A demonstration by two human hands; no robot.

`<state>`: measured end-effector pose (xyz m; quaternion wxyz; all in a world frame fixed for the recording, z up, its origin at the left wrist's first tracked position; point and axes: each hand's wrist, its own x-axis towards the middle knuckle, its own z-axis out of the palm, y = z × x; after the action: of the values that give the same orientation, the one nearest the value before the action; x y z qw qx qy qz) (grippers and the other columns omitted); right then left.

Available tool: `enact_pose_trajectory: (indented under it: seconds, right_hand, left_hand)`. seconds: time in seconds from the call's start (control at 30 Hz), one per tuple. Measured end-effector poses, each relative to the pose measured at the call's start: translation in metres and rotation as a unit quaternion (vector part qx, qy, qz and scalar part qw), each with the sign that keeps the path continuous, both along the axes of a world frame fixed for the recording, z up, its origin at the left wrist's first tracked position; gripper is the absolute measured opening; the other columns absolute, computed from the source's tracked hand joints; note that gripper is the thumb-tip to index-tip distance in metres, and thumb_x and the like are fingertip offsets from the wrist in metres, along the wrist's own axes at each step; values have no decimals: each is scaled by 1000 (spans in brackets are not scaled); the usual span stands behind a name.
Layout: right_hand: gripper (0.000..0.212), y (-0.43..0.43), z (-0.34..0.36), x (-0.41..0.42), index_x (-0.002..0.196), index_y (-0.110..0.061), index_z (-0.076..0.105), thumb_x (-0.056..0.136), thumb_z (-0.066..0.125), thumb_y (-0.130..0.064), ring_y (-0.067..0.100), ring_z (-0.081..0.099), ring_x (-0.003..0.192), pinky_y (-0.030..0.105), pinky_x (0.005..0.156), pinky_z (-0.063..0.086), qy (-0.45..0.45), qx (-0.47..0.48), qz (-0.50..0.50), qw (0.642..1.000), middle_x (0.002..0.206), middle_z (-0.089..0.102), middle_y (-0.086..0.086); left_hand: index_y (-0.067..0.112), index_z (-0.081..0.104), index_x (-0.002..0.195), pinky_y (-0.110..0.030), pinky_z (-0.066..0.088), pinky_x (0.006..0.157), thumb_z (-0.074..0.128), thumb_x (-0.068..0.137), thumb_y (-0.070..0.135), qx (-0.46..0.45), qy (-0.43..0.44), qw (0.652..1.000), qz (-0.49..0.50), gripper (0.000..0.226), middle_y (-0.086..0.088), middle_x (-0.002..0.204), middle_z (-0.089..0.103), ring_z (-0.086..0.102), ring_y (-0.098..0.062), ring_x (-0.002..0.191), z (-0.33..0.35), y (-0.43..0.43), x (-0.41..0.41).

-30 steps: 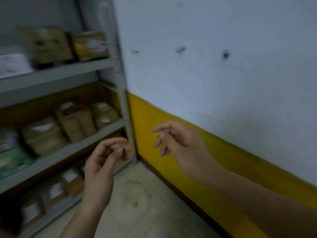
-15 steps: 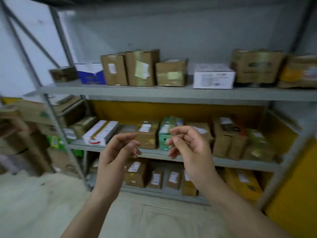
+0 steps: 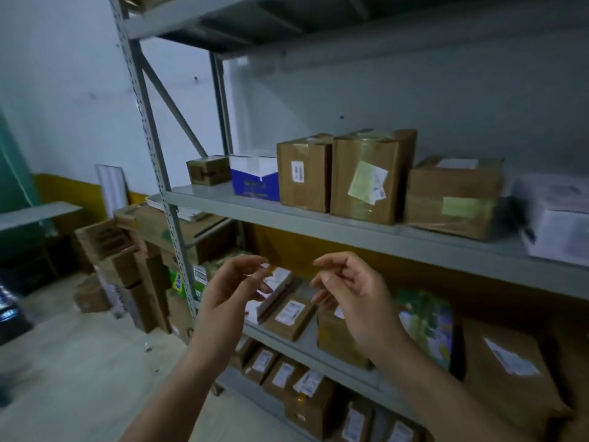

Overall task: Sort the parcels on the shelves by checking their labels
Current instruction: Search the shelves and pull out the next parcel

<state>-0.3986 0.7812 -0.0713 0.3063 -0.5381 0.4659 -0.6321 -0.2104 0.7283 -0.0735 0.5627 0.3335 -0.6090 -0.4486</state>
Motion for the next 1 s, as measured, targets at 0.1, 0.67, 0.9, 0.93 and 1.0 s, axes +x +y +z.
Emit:
enact_pose_trajectory:
  seconds: [0.1,0.67,0.9,0.93,1.0]
  right_hand:
    - [15,-68,5,-7,104,-24,66,100,58,-11,15,72,89,30,77,59,21,5,19,1000,95,73,0]
    - [52,-359,5,61,146,-40,43,99,61,-26,-9,43,134,22,111,38,107,7,-60,992,146,49,-24]
    - [58,-428,22,83,148,-32,38,98,62,-17,-14,44,127,11,102,42,66,33,-156,985,141,48,-21]
    - [59,-434,23,85,149,-33,38,98,62,-17,-9,43,131,16,108,40,66,36,-172,982,145,47,-17]
    - [60,-441,22,87,149,-33,38,97,63,-17,-2,41,137,26,115,37,74,42,-198,976,149,46,-14]
  left_hand:
    - [14,70,109,-36,57,79,57,98,7,-4,3,1000,30,18,-5,96,73,70,-26,89,3,-53,-4]
    - [30,63,118,-27,52,83,63,99,21,-64,-81,994,-23,21,10,112,67,64,-10,105,11,-419,68]
    - [24,43,145,-26,40,99,77,86,37,-63,-122,988,-63,69,1,149,46,47,-10,129,32,-554,64]
    - [23,39,148,-28,40,101,79,84,38,-45,-122,988,-89,77,-1,153,43,45,-11,132,30,-564,63]
    - [22,32,155,-29,39,101,80,81,41,-12,-135,979,-151,90,-2,159,38,41,-16,140,26,-580,59]
